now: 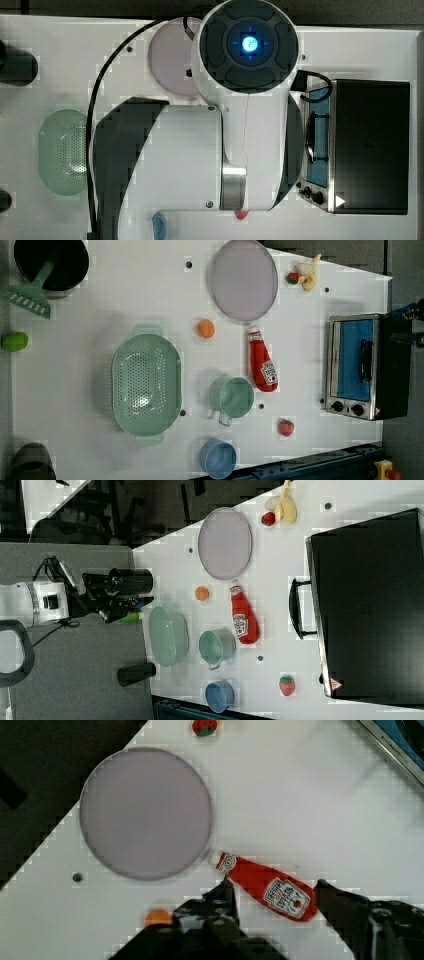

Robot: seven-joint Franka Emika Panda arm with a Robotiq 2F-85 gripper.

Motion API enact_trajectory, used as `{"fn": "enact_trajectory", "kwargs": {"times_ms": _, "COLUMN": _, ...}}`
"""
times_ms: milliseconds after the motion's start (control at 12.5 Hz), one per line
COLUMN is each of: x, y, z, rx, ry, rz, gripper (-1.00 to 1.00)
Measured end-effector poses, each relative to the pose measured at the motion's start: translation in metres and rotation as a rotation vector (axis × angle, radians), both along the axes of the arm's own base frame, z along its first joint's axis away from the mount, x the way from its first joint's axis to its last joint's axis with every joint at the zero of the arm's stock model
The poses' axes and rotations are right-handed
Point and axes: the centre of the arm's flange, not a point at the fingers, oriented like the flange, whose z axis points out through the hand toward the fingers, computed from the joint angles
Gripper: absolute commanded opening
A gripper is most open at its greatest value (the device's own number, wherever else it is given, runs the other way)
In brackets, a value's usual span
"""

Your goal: Pick Ketchup from the table and place it in strainer.

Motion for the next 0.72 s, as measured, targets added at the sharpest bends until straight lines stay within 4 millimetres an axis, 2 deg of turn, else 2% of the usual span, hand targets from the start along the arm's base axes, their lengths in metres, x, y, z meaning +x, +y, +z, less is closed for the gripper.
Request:
{"fn": "enact_trajectory", "kwargs": {"times_ms": 80, "x": -0.019, "y": -0.002, "z": -0.004, "rx": -0.002, "ry": 0.073, "rz": -0.004, "gripper": 0.58}}
{"fn": "enact_trajectory", "kwargs": {"times_ms": 240, "x": -0.055, "y": -0.006, "z": 0.007, "rx": 0.0, "ry": 0.118, "rz": -0.015, "gripper": 0.99}}
{"fn": "enact_trajectory", "kwargs": {"times_ms": 320, "x": -0.064, "y": -0.007, "z": 0.016, "rx": 0.004, "ry": 0.1, "rz": -0.007, "gripper": 1.0}}
{"fn": "enact_trajectory", "kwargs": {"times_ms": 480, "x": -0.064, "y": -0.005, "z": 0.023, "rx": 0.004, "ry": 0.058, "rz": 0.038, "gripper": 1.0}}
{"fn": "enact_trajectory", "kwargs": {"times_ms": 560, "x": -0.059, "y": -0.003, "z": 0.017, "rx": 0.001, "ry": 0.047, "rz": 0.073, "gripper": 1.0}}
{"fn": "enact_trajectory", "kwargs": {"times_ms": 720, "x": -0.049, "y": 0.001, "z": -0.018, "rx": 0.002, "ry": 0.068, "rz": 0.196, "gripper": 1.0}}
